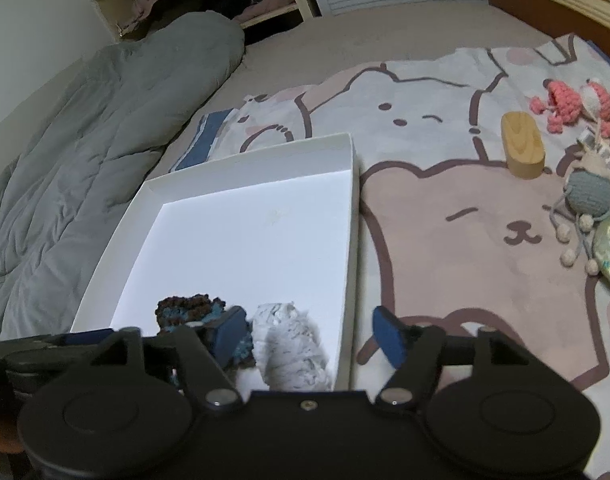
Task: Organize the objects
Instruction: 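Carry both toys into the white box and open both tools, then lift both tools out of the box and move back toward the toys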
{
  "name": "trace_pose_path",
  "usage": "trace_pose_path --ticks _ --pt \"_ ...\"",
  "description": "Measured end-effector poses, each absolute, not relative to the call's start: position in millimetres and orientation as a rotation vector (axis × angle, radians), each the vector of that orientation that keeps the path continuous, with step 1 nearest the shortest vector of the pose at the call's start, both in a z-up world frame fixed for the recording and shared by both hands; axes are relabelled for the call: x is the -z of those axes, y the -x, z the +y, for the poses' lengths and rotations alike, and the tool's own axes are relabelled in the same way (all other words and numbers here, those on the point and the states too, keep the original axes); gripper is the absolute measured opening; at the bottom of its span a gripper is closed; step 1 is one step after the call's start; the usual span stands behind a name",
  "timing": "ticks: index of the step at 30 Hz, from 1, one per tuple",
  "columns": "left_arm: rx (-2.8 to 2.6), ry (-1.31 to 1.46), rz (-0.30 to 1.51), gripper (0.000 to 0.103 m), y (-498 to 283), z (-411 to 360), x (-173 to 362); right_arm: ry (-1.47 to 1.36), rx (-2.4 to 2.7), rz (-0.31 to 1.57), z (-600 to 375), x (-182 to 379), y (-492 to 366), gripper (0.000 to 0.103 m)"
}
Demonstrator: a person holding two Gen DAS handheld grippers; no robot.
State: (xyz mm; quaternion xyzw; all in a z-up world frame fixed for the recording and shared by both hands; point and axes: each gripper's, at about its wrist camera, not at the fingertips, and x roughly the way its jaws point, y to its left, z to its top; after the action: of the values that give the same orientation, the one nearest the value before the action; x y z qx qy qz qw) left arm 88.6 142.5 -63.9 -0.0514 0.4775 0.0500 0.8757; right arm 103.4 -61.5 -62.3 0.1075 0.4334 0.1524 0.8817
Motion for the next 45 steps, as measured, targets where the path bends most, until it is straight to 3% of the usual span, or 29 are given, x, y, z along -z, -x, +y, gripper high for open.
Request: trace_pose_path --ticks 7,13,45 --pt "-0.114 0.078 0.974 0.103 -85.4 140.8 57.4 -0.174 -0.295 0.893 -66.3 60.5 -104.4 0.092" --pt "-0.127 0.030 0.966 0.103 -84.9 134.3 54.9 -0.150 -0.290 0.877 -71.3 58.6 -105.2 0.096" --pt "-0.030 0.046 0.777 0.103 -74.4 82.9 6.6 -0.035 -0.299 0.759 -141.5 4.1 -97.8 0.103"
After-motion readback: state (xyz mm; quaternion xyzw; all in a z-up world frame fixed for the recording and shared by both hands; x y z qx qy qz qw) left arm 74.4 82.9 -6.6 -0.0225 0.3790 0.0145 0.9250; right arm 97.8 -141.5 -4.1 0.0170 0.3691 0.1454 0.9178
